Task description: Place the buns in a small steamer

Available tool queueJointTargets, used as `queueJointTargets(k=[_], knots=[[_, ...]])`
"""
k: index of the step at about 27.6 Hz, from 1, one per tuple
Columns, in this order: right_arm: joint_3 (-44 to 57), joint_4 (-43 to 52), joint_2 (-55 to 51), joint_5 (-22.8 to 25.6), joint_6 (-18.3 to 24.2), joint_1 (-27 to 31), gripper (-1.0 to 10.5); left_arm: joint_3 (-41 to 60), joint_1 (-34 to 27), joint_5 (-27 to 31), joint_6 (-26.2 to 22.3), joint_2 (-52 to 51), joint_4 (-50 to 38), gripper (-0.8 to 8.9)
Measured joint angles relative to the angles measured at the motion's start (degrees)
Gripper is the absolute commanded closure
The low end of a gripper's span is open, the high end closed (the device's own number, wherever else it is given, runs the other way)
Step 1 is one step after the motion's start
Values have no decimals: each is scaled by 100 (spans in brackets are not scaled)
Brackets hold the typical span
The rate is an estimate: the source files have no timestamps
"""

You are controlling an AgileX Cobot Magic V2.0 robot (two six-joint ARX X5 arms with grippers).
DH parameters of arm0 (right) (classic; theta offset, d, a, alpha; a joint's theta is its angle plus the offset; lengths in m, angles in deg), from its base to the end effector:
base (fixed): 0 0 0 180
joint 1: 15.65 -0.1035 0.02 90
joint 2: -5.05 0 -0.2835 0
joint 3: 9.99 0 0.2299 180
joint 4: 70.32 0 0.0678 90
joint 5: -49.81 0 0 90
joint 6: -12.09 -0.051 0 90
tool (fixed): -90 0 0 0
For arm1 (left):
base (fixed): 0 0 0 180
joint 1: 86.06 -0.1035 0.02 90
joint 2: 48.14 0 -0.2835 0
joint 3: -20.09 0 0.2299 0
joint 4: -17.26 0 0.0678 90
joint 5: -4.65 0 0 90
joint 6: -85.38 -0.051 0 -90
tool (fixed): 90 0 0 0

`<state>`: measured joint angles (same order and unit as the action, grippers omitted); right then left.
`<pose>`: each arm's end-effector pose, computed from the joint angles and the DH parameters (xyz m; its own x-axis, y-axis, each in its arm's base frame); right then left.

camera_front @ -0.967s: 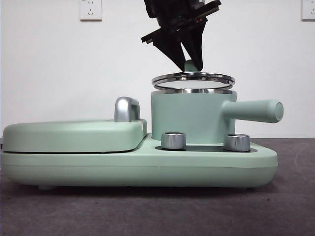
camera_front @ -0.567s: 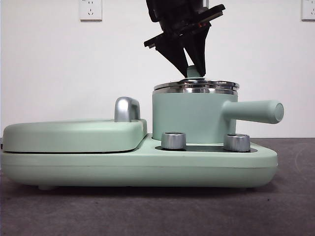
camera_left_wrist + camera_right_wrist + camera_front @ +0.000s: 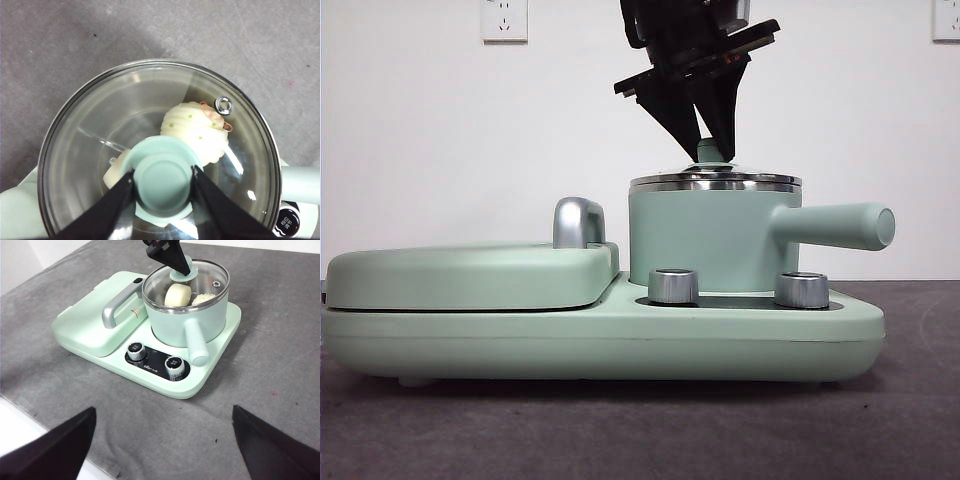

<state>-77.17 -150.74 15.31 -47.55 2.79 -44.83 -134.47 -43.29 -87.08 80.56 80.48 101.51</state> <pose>-0.0249 -0.0064 0.2994 0.7316 0.5553 -0.3955 -0.5221 0.8294 0.1986 0.3411 -0.3176 0.3245 0.3650 -0.3787 -0.8505 0.7404 0.6719 0.0185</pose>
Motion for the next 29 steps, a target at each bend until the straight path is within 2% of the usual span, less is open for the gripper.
queueJointTargets(k=[3, 4, 8, 11, 15, 20, 25, 29], knots=[[0, 0, 0, -11, 0, 0, 513, 0, 20, 59, 61, 9, 9, 322], [0, 0, 0, -11, 2, 0, 513, 0, 22, 70, 101, 9, 63, 275], [0, 0, 0, -13, 0, 0, 512, 4, 13, 81, 236, -302, 514, 277], [0, 4, 0, -13, 0, 0, 513, 4, 4, 81, 424, -1224, 1150, 277], [0, 245, 0, -118, 2, 0, 513, 120, -120, 61, 636, -2201, 1193, 282], [0, 433, 0, -442, 2, 0, 513, 1690, -151, 44, 719, -3283, 1196, 282], [0, 577, 0, -461, 55, 0, 513, 3554, -149, 39, 739, -4649, 1143, 282], [0, 586, 0, -463, 166, 0, 513, 5399, -149, 39, 955, -5912, 111, 282]])
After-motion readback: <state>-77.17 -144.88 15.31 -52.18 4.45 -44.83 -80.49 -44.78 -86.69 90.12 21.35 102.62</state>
